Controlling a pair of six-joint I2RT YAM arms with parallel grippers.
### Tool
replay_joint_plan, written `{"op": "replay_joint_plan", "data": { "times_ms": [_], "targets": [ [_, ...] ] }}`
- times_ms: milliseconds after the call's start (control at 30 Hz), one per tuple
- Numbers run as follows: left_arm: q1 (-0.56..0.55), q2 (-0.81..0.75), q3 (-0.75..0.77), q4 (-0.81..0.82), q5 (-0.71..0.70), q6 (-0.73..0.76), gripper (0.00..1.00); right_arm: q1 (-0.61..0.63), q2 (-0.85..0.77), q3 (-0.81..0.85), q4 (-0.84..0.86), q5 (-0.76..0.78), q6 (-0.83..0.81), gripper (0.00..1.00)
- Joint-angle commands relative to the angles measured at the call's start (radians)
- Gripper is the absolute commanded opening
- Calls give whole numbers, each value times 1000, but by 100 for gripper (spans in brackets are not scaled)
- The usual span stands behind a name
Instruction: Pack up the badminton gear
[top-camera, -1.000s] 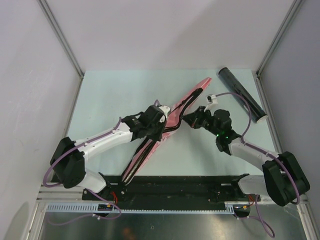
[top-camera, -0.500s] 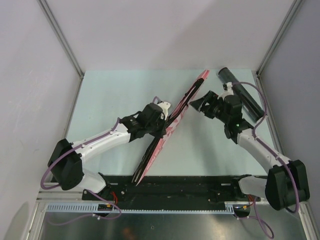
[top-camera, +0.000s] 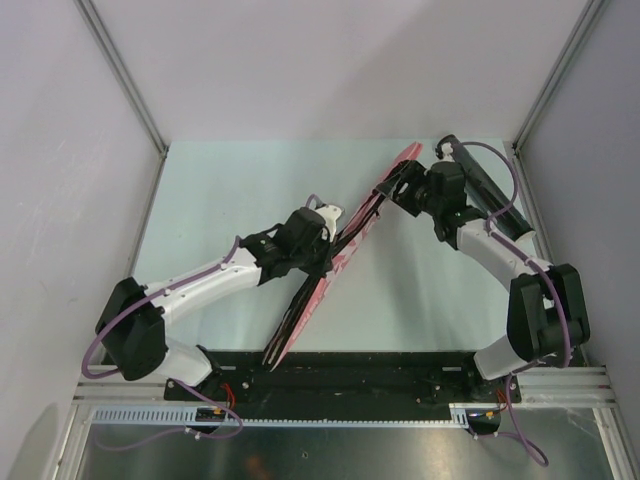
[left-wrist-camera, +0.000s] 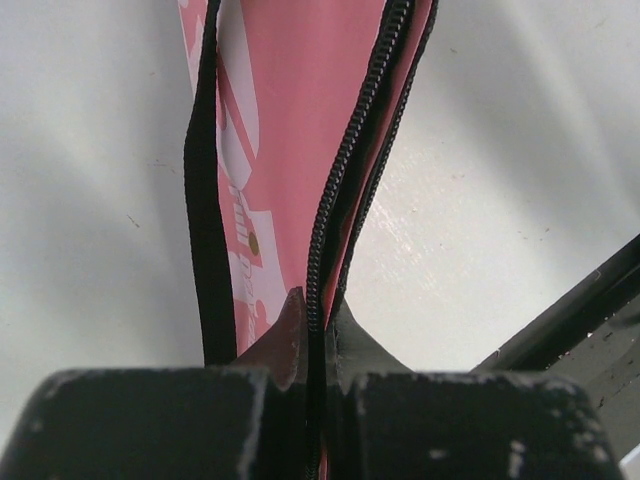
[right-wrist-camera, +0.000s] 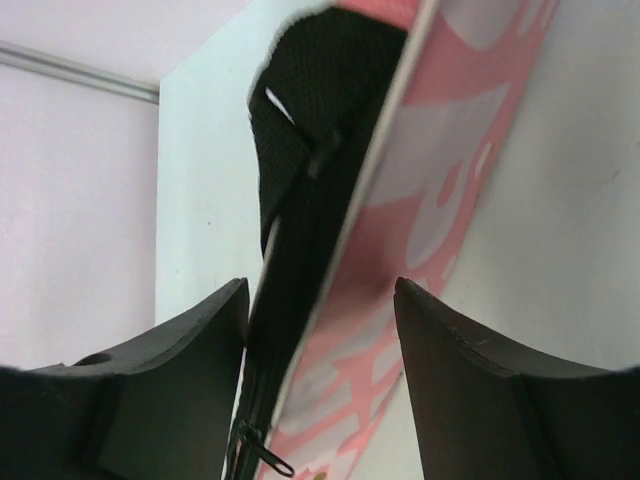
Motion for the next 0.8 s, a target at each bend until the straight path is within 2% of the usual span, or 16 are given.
{"op": "replay_joint_plan", "data": {
  "times_ms": [0, 33, 67, 133, 167, 200, 267, 300, 400, 433, 533, 567, 633, 700, 767],
  "targets": [
    [-3, -47, -3, 51, -9, 23, 0, -4, 55, 115, -32, 46, 15, 57],
    [-3, -47, -2, 46, -9, 23, 0, -4, 63, 123, -51, 49, 32, 49],
    [-3, -51, 0, 44, -9, 26, 5, -9, 64, 124, -48, 38, 38, 43],
    [-3, -60, 8, 44, 17, 28, 27, -4, 66, 134, -43, 35, 38, 27],
    [-2, -70, 17, 44, 38, 26, 46, -3, 67, 141, -45, 28, 26, 22],
    [1, -72, 31, 46, 70, 25, 53, -3, 72, 156, -45, 15, 8, 17],
    [21, -61, 99, 43, 184, 3, 59, -4, 75, 167, -27, -28, -55, 14],
    [44, -54, 124, 43, 216, -13, 60, -7, 73, 169, -23, -29, -67, 7],
    [85, 8, 225, 40, 293, -58, 61, -7, 66, 170, -5, -26, -78, 3],
    [96, 53, 286, 37, 318, -60, 61, -7, 67, 169, 15, -73, -83, 4],
    [161, 136, 404, 34, 374, -147, 55, -4, 76, 172, 117, -208, -153, 6],
    [177, 152, 434, 34, 400, -170, 50, -3, 90, 170, 147, -238, -219, 2],
    [230, 192, 509, 35, 384, -220, 48, -3, 109, 186, 194, -290, -286, 0],
    [283, 207, 541, 34, 350, -345, 48, -4, 144, 227, 220, -336, -366, 0],
    [316, 235, 593, 34, 356, -452, 53, 8, 191, 279, 236, -416, -414, 0]
  ]
}}
